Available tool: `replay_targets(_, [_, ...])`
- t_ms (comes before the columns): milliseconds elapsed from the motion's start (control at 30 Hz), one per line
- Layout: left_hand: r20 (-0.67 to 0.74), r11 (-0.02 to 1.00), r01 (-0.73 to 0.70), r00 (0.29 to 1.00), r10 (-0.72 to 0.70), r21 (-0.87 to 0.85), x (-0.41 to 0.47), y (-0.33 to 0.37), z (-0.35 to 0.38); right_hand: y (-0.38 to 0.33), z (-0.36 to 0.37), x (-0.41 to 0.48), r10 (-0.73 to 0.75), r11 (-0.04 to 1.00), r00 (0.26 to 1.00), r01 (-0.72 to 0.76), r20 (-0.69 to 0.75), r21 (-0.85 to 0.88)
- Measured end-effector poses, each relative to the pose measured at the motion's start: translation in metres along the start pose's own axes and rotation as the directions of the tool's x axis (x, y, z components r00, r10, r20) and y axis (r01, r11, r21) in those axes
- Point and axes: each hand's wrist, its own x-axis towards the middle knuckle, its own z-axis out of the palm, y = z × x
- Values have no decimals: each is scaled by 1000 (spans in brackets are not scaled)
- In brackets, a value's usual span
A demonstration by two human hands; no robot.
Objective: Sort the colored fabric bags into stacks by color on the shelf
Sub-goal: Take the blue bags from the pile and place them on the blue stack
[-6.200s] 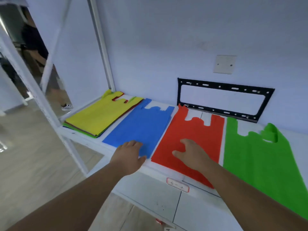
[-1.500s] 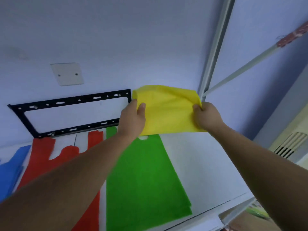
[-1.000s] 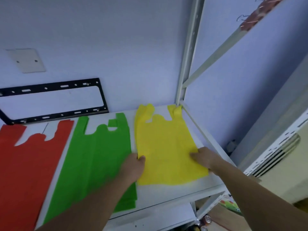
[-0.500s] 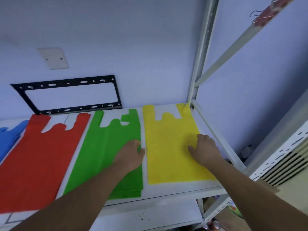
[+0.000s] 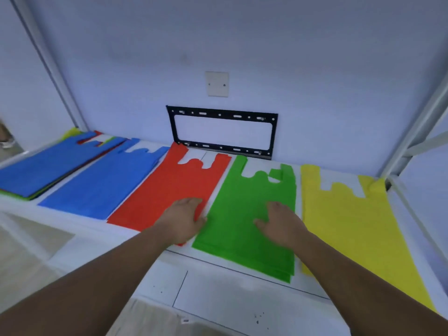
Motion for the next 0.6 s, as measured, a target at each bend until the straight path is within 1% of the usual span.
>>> replay_targets(100, [-22,998,57,998,-57,6,-13,-47,-16,-47,12,7,-73,997,997,73,-6,8])
replay_targets(200, [-14,995,98,995,-98,-14,-24,-95,-30,-96,26,16,-105,994,994,105,19,19])
replay_targets(333, [-17,991,134,991,-134,-1,-35,-169,-53,-172,50,33,-109,994,994,108,17,1])
replay_targets(433, [12,984,176,984,-176,-19,-43,-230,-74,-237,70,47,-111,994,994,111,9,-1])
replay_targets(500, [35,982,187,982,-186,-31,-49,-269,-86,-278,81,56,-116,993,993,116,12,3])
replay_targets(600, [32,980,191,981,-190,-48,-54,-321,-100,-332,96,72,-119,993,993,119,20,1])
